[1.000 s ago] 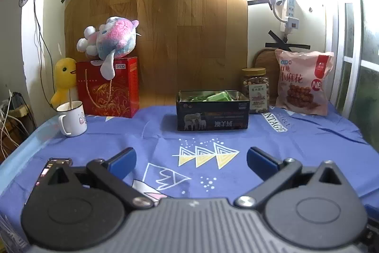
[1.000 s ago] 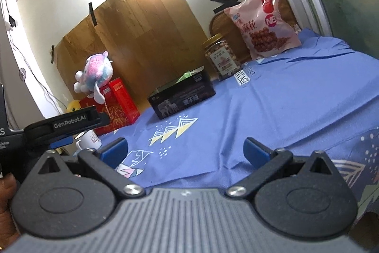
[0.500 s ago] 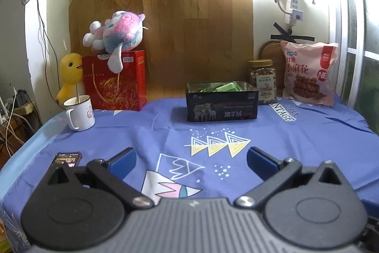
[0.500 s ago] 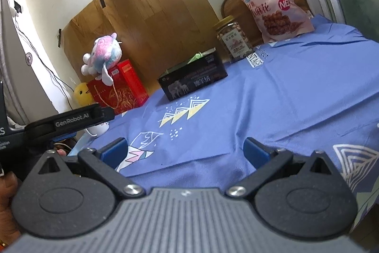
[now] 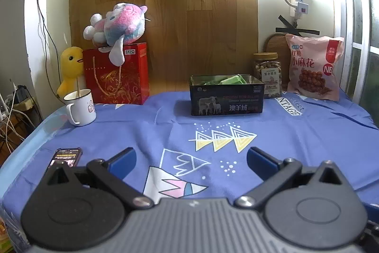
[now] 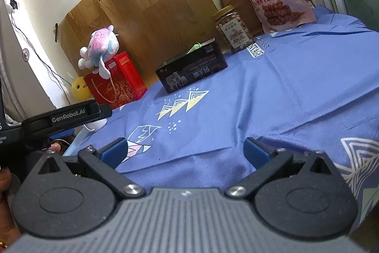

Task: Organize snacks

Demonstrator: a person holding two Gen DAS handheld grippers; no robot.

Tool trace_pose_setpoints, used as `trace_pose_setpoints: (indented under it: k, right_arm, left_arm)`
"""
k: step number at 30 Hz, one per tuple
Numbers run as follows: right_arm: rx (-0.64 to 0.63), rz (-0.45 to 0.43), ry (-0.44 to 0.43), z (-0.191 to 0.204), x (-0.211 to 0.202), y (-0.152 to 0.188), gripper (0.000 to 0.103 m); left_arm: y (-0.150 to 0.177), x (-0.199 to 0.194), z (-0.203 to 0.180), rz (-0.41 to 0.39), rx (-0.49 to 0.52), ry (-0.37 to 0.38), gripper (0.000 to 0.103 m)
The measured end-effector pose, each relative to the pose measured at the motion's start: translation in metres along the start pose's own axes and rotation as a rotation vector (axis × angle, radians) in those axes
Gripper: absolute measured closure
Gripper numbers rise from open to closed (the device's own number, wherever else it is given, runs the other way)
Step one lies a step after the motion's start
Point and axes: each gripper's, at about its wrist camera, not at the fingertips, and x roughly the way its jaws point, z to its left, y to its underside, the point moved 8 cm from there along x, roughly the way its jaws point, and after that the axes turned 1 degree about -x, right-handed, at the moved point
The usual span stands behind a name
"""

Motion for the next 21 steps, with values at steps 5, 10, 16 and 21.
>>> trace_pose_setpoints:
  k: [5, 10, 16, 21]
  right_arm:
    - [-0.004, 0.021, -0.01, 0.001, 0.004, 0.003, 0.0]
    - [0.006, 0.037, -0.011, 0.0, 0.006, 0.005, 0.0]
    - [-0.002, 0.032, -0.011, 0.0, 0.007, 0.005, 0.0]
    - [0.003, 0.044, -0.013, 0.0, 0.009, 0.007, 0.0]
  left_arm:
    - [-0.005, -0.005, 0.001, -0.036, 0.002, -0.011, 0.0]
    - [-0.006, -0.009, -0.002, -0.037, 0.029, -0.046, 0.0]
    - [0.002, -0.005, -0.005, 0.056, 0.001, 0.011, 0.0]
    - [0.008, -0.001, -0.006, 0.1, 0.001, 0.036, 0.0]
